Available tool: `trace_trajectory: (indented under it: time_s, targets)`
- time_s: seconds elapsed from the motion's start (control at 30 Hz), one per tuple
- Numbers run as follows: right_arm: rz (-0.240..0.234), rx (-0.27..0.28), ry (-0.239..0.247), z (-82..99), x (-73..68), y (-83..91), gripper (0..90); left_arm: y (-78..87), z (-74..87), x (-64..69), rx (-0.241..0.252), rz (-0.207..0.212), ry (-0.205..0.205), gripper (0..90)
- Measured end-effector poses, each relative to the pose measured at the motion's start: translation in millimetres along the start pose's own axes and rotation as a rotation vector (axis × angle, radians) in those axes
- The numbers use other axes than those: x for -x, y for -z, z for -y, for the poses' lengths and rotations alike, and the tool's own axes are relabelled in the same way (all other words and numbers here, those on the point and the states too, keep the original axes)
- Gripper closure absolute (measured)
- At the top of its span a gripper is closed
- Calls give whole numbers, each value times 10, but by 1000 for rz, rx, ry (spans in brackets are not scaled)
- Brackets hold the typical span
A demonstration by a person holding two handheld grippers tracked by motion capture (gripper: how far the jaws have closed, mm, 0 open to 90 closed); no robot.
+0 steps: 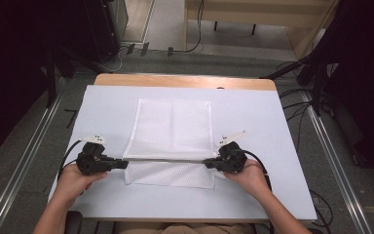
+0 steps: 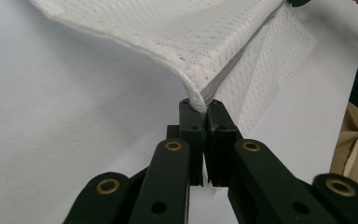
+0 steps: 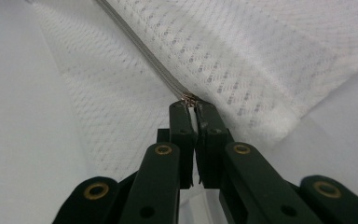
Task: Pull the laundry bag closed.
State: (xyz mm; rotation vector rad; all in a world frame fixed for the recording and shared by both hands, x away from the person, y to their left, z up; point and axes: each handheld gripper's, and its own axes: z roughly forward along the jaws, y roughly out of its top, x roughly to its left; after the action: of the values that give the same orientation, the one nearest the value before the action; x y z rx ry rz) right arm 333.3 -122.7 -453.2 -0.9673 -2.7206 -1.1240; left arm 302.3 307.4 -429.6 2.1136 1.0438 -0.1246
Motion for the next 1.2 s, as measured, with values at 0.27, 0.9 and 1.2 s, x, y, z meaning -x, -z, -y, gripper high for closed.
trace_trajectory:
  time_s: [0.27,0.9,1.2]
  targets:
    - [2,7,-14,30,15,71,885,-23,-8,14,-10,4,-10,881]
    - [-8,-8,-32,47,22,59,883,-71,11,4,-39,9,6,871]
    - [2,-18,-30,51,24,10,873,-94,13,9,-42,3,3,764]
